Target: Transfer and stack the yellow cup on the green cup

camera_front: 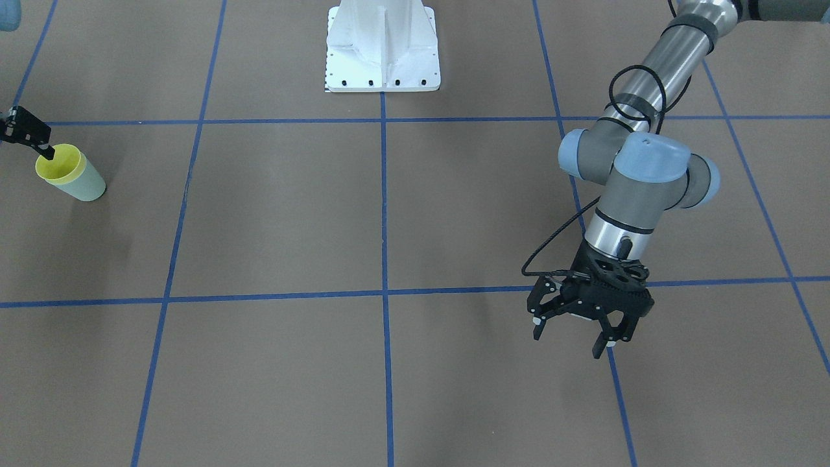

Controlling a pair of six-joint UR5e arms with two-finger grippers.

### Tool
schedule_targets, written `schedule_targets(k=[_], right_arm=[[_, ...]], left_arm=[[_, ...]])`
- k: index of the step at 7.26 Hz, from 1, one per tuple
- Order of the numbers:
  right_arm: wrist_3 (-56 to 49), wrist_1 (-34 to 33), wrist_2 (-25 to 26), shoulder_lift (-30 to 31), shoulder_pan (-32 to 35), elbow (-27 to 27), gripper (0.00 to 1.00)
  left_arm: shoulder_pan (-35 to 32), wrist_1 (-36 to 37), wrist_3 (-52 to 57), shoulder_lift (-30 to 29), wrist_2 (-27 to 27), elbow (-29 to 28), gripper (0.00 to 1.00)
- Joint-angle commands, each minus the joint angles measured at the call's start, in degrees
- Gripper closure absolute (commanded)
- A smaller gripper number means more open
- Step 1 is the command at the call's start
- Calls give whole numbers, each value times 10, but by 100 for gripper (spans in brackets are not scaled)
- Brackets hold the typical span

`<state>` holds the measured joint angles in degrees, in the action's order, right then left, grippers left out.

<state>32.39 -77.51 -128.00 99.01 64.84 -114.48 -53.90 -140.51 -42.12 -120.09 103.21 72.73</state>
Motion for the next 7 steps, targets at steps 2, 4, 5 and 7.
schedule_targets(k=[2, 4, 5, 7], right_arm=[[-5, -1, 7, -60, 79, 59, 1], [-8, -5, 5, -103, 101, 107, 1], [-8, -7, 4, -114, 115, 121, 0], [-16, -7, 1, -142, 134, 168, 0]], left_arm=[[-84, 158, 17, 36, 73, 3, 0], [-144, 230, 70, 62, 142, 4, 0], [-178, 309, 84, 59, 190, 7, 0], [-254, 368, 177, 91, 283, 13, 0]])
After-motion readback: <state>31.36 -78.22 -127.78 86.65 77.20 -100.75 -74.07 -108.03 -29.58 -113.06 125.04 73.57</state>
